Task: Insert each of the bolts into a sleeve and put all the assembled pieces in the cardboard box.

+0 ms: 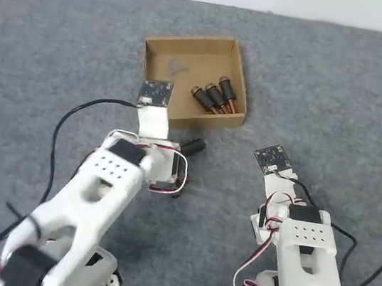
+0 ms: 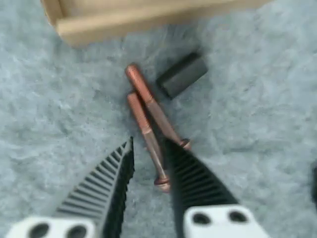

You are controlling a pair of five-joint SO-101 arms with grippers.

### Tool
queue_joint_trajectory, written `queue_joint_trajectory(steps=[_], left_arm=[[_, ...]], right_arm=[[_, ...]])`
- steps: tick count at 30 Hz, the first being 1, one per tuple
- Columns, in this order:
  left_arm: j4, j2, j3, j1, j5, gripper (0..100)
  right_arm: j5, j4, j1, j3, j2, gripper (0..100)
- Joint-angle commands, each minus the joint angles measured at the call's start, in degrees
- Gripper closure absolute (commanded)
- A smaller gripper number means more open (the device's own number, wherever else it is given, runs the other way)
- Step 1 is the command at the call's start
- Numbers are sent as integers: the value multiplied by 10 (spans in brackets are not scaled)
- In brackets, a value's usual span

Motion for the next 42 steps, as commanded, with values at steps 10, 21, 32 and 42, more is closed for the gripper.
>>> queue_joint_trajectory(steps=[10, 21, 32, 42], left_arm=[[-15, 159, -91, -17, 23, 849], [19, 207, -132, -39, 20, 991], [165, 207, -204, -20, -424, 989], [174, 207, -205, 10, -443, 825]], right_arm=[[11, -12, 8, -2, -22, 991], [11, -12, 9, -2, -22, 991], [11, -12, 9, -2, -22, 991], [11, -12, 9, -2, -22, 990]])
